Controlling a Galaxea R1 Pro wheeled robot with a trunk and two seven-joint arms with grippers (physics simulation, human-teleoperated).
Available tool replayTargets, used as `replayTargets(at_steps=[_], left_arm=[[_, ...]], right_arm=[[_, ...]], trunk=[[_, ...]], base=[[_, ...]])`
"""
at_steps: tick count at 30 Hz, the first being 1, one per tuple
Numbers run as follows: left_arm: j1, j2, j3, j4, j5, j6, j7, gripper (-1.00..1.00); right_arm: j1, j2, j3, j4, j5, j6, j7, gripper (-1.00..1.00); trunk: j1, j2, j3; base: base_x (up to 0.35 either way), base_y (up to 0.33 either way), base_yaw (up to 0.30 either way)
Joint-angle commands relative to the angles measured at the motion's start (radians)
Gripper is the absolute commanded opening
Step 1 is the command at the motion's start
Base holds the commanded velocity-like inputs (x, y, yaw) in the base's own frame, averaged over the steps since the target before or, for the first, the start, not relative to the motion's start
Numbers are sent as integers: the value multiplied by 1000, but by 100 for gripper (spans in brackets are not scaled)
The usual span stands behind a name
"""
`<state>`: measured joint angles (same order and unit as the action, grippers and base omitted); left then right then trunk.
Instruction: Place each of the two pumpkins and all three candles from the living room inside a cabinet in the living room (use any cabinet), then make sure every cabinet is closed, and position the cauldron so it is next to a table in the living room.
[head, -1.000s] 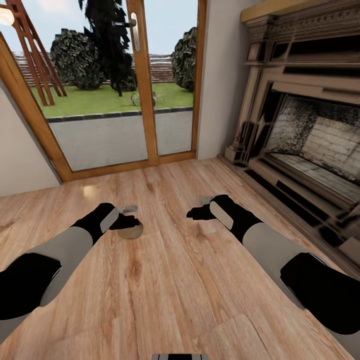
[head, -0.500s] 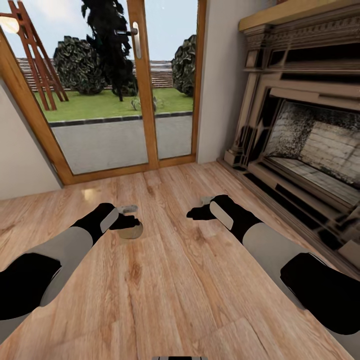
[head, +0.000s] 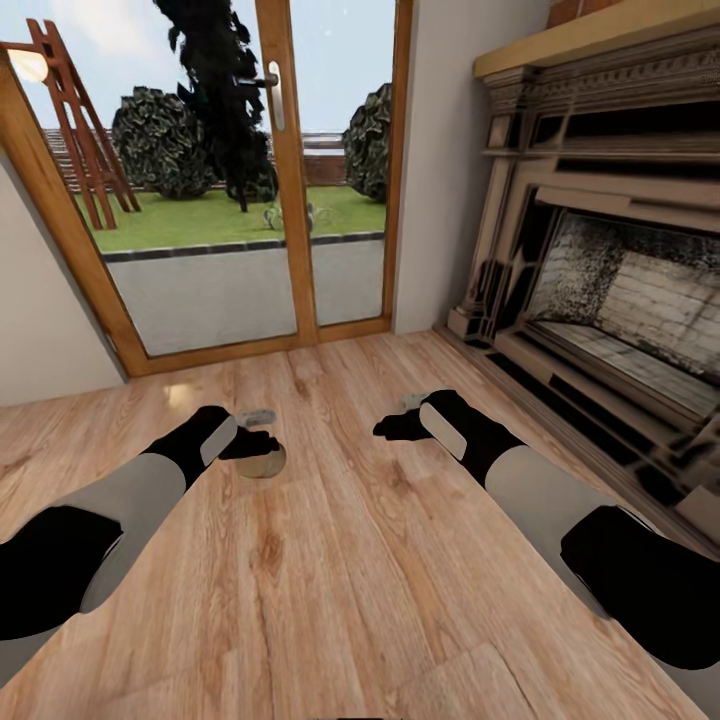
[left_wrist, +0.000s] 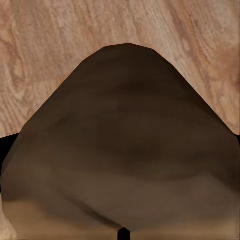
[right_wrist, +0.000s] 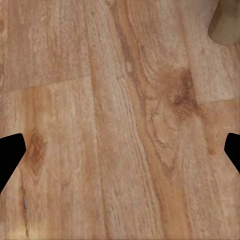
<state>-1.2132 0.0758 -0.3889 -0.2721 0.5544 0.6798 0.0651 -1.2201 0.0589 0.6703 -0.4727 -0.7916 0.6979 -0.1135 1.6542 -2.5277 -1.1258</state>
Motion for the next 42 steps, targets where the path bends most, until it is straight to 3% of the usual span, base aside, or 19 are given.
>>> replayTargets(at_steps=[1,11,42], left_arm=[[0,1,-7,-2,10,4,7,-100],[0,1,-7,-2,11,4,6,-100],[0,1,-7,-2,12,4,7,-100]], right_arm=[[-1,-1,6,-1,-11,1,-9,100],[-1,-1,6,-1,-11,-30,-10,100],[-1,-3,6,-1,-11,-31,-11,100]], trunk=[[0,0,1],[0,0,17],[0,0,67]], base=[[0,0,0],[0,0,0],[0,0,0]])
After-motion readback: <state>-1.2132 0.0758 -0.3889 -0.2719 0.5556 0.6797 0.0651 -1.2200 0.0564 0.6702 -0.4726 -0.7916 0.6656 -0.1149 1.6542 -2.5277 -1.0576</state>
